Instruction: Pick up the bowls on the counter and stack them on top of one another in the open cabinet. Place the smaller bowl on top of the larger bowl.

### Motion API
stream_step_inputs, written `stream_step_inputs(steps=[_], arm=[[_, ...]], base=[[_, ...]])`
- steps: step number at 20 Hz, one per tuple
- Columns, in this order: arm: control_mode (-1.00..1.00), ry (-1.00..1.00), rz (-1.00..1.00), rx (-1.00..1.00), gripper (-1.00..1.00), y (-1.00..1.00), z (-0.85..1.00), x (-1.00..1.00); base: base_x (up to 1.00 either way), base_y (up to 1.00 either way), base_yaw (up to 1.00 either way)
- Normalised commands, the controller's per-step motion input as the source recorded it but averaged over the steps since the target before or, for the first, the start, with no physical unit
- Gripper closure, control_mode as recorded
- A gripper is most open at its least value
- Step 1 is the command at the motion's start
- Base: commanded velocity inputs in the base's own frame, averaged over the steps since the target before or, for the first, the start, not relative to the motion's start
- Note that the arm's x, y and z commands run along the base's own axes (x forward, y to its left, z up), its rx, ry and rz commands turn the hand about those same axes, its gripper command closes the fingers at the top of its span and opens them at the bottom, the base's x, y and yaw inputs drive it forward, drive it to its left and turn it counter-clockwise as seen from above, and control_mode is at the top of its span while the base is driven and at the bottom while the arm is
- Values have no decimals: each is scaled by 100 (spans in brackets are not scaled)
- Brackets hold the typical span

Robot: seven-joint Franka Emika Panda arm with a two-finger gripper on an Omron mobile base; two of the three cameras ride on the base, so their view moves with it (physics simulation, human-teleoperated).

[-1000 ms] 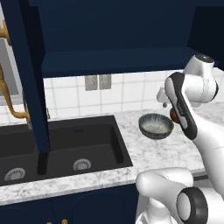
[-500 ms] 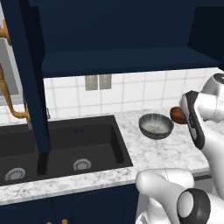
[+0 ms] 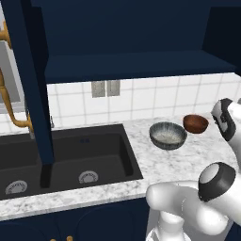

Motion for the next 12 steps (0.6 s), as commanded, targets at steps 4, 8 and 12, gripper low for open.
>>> stream_step_inputs(steps=[4,8,12], arm=[[-100,0,0,20,-100,-9,-9,1],[-100,-2,0,0,-100,0,-11,41],[-100,1,0,0,-100,0,-13,49]], base=[[0,0,0],[0,0,0],[0,0,0]])
